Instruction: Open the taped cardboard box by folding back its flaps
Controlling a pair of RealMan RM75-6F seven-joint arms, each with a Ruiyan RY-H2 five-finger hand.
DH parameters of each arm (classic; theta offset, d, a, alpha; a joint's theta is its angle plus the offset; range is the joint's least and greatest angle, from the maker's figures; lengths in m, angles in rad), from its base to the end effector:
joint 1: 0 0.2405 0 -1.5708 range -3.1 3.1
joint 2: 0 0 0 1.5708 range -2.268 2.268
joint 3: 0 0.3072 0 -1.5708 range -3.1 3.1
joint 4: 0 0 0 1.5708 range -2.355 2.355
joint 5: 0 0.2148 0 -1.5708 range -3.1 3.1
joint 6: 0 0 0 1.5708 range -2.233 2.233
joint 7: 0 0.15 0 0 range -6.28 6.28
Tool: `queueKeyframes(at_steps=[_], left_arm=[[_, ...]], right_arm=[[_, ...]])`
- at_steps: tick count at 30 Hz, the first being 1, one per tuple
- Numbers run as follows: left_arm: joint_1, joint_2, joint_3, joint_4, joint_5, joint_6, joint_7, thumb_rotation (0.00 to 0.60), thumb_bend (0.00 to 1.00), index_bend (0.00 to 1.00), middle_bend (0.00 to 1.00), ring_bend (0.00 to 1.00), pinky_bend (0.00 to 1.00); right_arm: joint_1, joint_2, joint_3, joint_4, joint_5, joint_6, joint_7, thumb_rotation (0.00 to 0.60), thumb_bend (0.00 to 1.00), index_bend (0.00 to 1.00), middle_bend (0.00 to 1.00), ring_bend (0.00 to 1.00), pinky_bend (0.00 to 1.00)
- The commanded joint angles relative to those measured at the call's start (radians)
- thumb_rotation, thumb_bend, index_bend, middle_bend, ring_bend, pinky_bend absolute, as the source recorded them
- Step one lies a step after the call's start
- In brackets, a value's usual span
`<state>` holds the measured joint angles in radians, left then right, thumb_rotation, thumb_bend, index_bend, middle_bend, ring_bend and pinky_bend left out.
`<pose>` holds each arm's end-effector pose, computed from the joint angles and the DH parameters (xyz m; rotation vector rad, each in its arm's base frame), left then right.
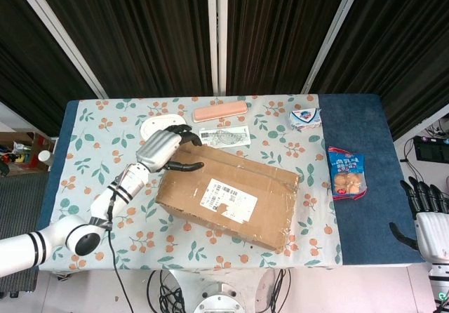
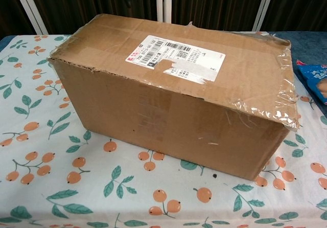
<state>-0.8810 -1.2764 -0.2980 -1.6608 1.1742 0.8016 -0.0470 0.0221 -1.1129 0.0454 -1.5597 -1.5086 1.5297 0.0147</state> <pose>-0.1001 0.4190 0.0671 -1.9447 -1.1095 -1.2284 -0.3770 -0.1678 0.1897 1.3445 -0.8732 0.8569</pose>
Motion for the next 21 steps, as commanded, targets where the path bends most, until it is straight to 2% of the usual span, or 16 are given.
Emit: queueKeyframes(at_steps=[1,15,21], left_arm=[[-0.007,-0.006,0.008,0.0,-0.007,-0.002,0.017,0.06,0.0,0.34,0.35,0.15,0.19],[-0.041,0.014,0.04,-0.017,-0.019,-0.037,0.071,0.042,0.0,0.38,0.41,0.15,0.19],[-0.041,0.028,0.037,-0.033,-0.006,-0.027,0.055,0.041,0.0,0.38,0.49,0.15,0.19]], right_arm=[[0.0,-0.003,0.001,0.005,-0.001,0.001,0.006,0.6,0.18,0.0,0.0,0.0,0.0],[-0.004,-0.003,0.012,0.019,0.006,0.007,0.029,0.6,0.18,0.0,0.0,0.0,0.0],[-0.002,-0.003,0.013,0.016,0.009,0.002,0.028,0.6,0.18,0.0,0.0,0.0,0.0]])
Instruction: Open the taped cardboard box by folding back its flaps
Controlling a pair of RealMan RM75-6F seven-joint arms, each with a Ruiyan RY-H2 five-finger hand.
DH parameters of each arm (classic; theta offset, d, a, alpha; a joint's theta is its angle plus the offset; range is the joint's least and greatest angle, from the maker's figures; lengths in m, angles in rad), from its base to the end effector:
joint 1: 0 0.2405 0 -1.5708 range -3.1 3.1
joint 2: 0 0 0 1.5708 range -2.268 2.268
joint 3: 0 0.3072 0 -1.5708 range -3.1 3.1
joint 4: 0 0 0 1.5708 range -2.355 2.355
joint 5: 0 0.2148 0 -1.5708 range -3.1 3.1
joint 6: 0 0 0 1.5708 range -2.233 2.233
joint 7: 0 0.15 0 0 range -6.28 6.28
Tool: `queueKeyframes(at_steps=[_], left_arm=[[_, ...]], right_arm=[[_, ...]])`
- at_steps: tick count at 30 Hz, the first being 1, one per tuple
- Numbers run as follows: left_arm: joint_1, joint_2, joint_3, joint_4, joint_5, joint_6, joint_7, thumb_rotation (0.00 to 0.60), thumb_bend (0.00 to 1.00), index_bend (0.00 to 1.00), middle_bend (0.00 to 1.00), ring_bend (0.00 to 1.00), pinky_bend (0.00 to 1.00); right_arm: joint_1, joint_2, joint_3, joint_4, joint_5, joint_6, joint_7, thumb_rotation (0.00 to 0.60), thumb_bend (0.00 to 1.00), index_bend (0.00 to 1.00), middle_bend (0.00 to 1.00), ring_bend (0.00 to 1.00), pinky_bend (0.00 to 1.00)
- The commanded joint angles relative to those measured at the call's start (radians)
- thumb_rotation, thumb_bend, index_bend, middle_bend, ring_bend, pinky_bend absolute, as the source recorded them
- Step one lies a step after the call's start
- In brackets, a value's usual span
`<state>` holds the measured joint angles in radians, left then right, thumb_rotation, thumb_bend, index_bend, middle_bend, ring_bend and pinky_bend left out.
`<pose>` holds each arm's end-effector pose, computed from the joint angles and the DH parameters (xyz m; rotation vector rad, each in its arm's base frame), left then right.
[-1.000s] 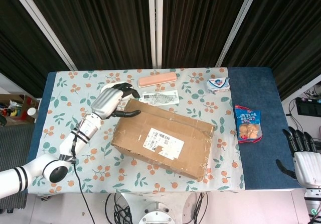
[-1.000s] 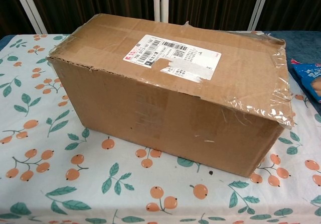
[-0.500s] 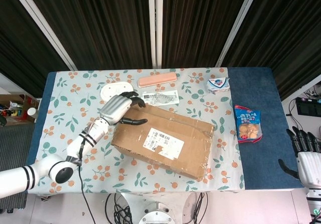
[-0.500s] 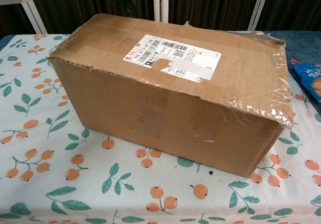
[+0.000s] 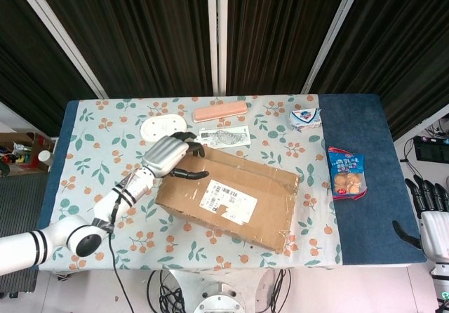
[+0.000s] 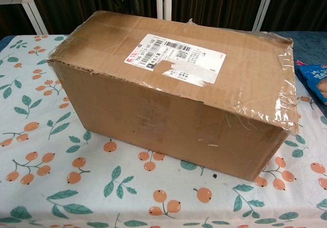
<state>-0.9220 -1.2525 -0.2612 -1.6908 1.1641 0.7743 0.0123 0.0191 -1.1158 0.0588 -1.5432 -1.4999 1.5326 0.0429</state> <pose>-0.0915 0.4134 0.0632 -2.0368 -1.0433 -1.1533 -0.3805 -0.1695 0.1933 1.3203 -0.8760 0.8724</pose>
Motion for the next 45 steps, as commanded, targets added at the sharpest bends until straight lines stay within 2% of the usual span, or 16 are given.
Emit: queueKeyframes(at_steps=[1,12,16,20,29,37,41,45], left_arm=[[0.0,0.007,0.001,-0.006,0.006,-0.001,-0.008,0.04,0.0,0.38,0.5,0.15,0.19],[0.033,0.086,-0.01,-0.104,0.039,0.032,-0.079,0.042,0.0,0.38,0.53,0.15,0.19],[0.067,0.129,-0.021,-0.173,0.046,0.09,-0.091,0.041,0.0,0.38,0.53,0.15,0.19],[0.102,0.211,-0.028,-0.253,0.048,0.114,-0.115,0.035,0.0,0.38,0.53,0.15,0.19],[0.191,0.403,-0.004,-0.402,0.124,0.128,-0.191,0.024,0.0,0.38,0.54,0.16,0.19],[0.306,0.587,0.041,-0.486,0.252,0.168,-0.33,0.007,0.0,0.37,0.63,0.2,0.19],[0.389,0.654,0.098,-0.486,0.318,0.207,-0.388,0.007,0.0,0.37,0.69,0.22,0.19],[0.48,0.678,0.153,-0.45,0.378,0.285,-0.474,0.003,0.0,0.37,0.69,0.22,0.19]], right_arm=[[0.001,-0.001,0.0,0.0,0.0,-0.002,0.0,0.6,0.18,0.0,0.0,0.0,0.0],[0.011,0.001,0.006,-0.008,0.005,-0.019,-0.005,0.6,0.18,0.0,0.0,0.0,0.0],[0.017,-0.002,0.003,-0.012,-0.005,-0.025,-0.014,0.6,0.18,0.0,0.0,0.0,0.0],[0.021,-0.008,-0.002,-0.016,-0.017,-0.027,-0.02,0.6,0.18,0.0,0.0,0.0,0.0],[0.027,-0.013,-0.005,-0.032,-0.033,-0.025,-0.037,0.6,0.18,0.0,0.0,0.0,0.0],[0.026,-0.009,-0.009,-0.059,-0.051,-0.011,-0.06,0.6,0.18,0.0,0.0,0.0,0.0],[0.024,-0.005,-0.013,-0.067,-0.056,-0.009,-0.052,0.6,0.18,0.0,0.0,0.0,0.0],[0.024,0.001,-0.018,-0.07,-0.066,-0.006,-0.052,0.6,0.18,0.0,0.0,0.0,0.0]])
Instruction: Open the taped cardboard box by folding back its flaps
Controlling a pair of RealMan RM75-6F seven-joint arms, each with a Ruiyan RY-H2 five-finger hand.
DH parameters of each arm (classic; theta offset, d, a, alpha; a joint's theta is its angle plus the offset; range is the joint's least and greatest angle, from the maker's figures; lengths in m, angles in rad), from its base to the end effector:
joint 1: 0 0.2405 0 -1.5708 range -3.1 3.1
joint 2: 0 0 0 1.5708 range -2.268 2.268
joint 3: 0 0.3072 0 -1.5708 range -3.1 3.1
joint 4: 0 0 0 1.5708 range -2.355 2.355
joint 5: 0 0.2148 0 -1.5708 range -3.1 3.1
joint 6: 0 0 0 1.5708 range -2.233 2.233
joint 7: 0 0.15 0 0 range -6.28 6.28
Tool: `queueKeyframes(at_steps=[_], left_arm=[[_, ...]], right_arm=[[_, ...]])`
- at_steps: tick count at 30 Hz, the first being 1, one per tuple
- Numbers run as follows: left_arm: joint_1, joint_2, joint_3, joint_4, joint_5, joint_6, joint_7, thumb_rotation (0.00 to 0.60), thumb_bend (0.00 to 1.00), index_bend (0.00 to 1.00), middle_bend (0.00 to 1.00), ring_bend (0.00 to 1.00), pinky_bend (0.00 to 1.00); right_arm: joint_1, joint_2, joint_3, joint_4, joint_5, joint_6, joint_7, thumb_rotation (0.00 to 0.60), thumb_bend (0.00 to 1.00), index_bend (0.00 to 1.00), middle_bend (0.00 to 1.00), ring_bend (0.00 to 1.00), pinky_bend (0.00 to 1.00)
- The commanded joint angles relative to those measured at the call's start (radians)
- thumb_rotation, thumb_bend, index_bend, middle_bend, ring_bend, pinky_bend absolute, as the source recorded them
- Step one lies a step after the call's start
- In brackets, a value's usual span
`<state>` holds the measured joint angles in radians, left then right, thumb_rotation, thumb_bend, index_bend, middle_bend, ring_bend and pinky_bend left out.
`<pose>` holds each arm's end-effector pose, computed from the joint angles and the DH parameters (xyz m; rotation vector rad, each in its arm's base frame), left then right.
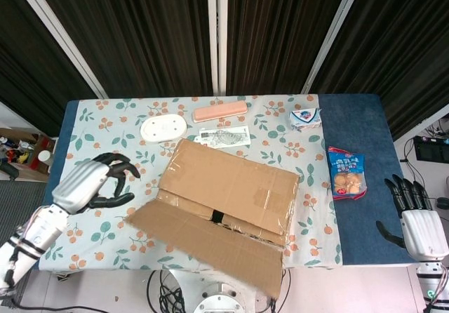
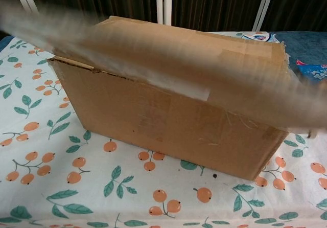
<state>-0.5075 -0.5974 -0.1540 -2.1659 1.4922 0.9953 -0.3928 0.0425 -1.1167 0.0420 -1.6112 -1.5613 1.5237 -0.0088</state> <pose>-0.1597 0.2747 0.2352 -1.8131 -1.2557 -1.1633 -0.3566 -0.1743 0.1785 1.3996 -0.8730 0.9177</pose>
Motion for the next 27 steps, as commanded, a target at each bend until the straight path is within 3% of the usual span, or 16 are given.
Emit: queueKeyframes(at_steps=[1,3,5,8,9,13,15,27], left_arm=[[0.082,0.022,0.052,0.036,0.059,0.087,-0.089,0.003,0.0,0.37,0.66,0.22,0.19],[0.116,0.015,0.063,0.064,0.073,0.14,-0.123,0.002,0.0,0.37,0.57,0.22,0.19],[0.141,0.003,0.068,0.093,0.071,0.18,-0.115,0.003,0.0,0.35,0.4,0.21,0.19],[0.18,-0.036,0.074,0.145,0.041,0.241,-0.005,0.029,0.0,0.29,0.22,0.18,0.2],[0.196,-0.058,0.076,0.164,0.024,0.265,0.054,0.047,0.0,0.27,0.2,0.17,0.2],[0.245,-0.147,0.088,0.238,-0.013,0.338,0.226,0.234,0.0,0.19,0.19,0.15,0.2],[0.271,-0.195,0.093,0.277,-0.029,0.376,0.272,0.291,0.0,0.18,0.19,0.15,0.2],[0.331,-0.258,0.1,0.388,-0.079,0.401,0.148,0.318,0.0,0.17,0.19,0.15,0.2]], right_arm=[[0.001,0.003,-0.001,-0.005,-0.008,0.004,-0.002,0.6,0.18,0.0,0.0,0.0,0.0],[0.005,0.007,-0.001,-0.019,-0.021,0.006,-0.008,0.6,0.18,0.0,0.0,0.0,0.0],[0.013,0.012,-0.001,-0.038,-0.039,0.006,-0.024,0.6,0.18,0.0,0.0,0.0,0.0],[0.035,0.026,0.004,-0.088,-0.084,0.005,-0.068,0.6,0.18,0.0,0.0,0.0,0.0],[0.047,0.033,0.007,-0.115,-0.104,0.0,-0.087,0.6,0.17,0.0,0.0,0.0,0.0],[0.098,0.055,0.016,-0.215,-0.158,-0.047,-0.152,0.6,0.11,0.0,0.0,0.0,0.0],[0.129,0.062,0.025,-0.271,-0.172,-0.087,-0.197,0.6,0.06,0.0,0.0,0.0,0.0],[0.275,-0.022,0.076,-0.466,-0.123,-0.304,-0.474,0.6,0.02,0.0,0.0,0.0,0.0]])
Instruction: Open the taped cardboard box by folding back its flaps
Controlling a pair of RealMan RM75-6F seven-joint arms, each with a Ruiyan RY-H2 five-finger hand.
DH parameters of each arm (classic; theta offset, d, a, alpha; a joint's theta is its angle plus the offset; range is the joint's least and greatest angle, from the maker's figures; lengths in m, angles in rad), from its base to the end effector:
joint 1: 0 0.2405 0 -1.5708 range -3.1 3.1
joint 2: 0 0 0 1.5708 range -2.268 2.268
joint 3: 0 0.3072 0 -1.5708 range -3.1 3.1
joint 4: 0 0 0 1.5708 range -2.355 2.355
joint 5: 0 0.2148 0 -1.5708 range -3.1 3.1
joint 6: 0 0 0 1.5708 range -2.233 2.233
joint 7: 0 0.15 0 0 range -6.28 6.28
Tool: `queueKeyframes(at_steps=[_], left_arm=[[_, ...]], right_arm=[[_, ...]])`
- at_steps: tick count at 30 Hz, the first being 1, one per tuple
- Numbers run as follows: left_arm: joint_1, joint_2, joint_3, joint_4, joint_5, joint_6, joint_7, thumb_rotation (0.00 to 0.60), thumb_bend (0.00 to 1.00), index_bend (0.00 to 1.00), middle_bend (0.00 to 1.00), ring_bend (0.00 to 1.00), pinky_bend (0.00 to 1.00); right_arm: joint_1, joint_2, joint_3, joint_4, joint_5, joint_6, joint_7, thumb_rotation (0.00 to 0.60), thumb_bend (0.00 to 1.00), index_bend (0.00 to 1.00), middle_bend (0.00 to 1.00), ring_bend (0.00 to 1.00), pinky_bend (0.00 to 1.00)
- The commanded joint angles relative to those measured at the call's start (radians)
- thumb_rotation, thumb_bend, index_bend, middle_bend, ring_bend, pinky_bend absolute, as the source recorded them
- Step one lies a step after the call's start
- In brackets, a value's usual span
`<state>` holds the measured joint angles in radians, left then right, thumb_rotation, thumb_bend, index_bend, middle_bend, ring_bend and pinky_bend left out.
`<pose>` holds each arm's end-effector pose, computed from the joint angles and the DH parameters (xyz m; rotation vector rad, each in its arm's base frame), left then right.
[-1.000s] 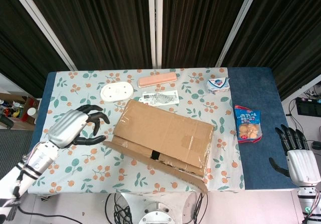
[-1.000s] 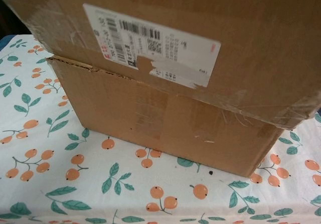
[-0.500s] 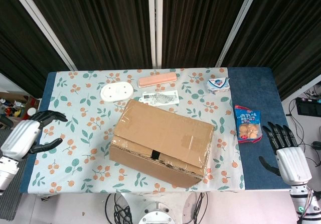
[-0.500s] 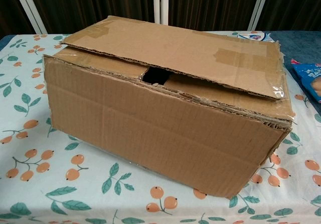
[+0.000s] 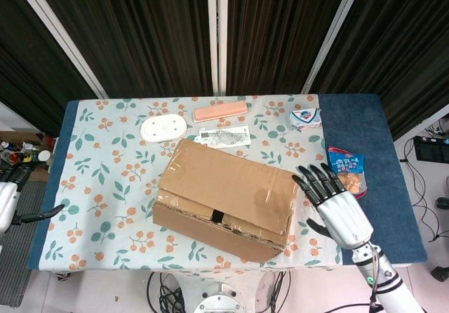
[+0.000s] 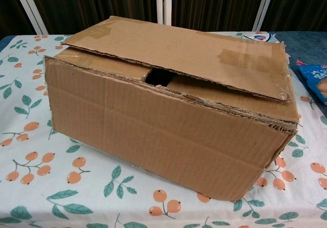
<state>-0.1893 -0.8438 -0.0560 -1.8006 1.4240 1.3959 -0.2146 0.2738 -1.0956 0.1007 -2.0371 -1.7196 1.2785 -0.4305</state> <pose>-0.3214 0.2238 0.2496 -1.3702 -1.0255 -1.0018 -0.1937 -0.2243 0.1365 1.8213 -0.6172 1.1098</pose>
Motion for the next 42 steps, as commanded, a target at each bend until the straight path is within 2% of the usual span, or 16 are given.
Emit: queueKeyframes(at_steps=[1,9,18,27,35,42], left_arm=[[0.013,-0.014,0.001,0.028,-0.012,-0.001,-0.037,0.318,0.0,0.17,0.19,0.15,0.2],[0.019,-0.036,-0.002,0.07,-0.017,-0.016,-0.079,0.318,0.0,0.17,0.19,0.15,0.2],[0.019,-0.038,-0.01,0.089,-0.019,-0.029,-0.099,0.321,0.0,0.17,0.19,0.15,0.2],[0.022,-0.043,-0.012,0.099,-0.017,-0.038,-0.11,0.319,0.0,0.17,0.19,0.15,0.2],[0.024,-0.045,-0.008,0.111,-0.014,-0.052,-0.125,0.321,0.0,0.17,0.19,0.15,0.2],[0.022,-0.053,-0.007,0.117,-0.007,-0.06,-0.128,0.321,0.0,0.17,0.19,0.15,0.2]], right_arm=[[0.055,-0.055,0.021,-0.046,0.049,-0.074,-0.064,0.6,0.02,0.0,0.0,0.0,0.0],[0.136,-0.16,0.046,-0.085,0.16,-0.171,-0.181,0.6,0.02,0.0,0.0,0.0,0.0],[0.175,-0.225,0.04,-0.092,0.221,-0.187,-0.232,0.6,0.02,0.0,0.0,0.0,0.0],[0.19,-0.268,0.016,-0.068,0.266,-0.182,-0.247,0.6,0.03,0.0,0.0,0.0,0.0],[0.187,-0.266,0.005,-0.049,0.283,-0.15,-0.263,0.6,0.06,0.0,0.0,0.0,0.0],[0.194,-0.26,0.019,-0.037,0.289,-0.121,-0.273,0.6,0.14,0.0,0.0,0.0,0.0]])
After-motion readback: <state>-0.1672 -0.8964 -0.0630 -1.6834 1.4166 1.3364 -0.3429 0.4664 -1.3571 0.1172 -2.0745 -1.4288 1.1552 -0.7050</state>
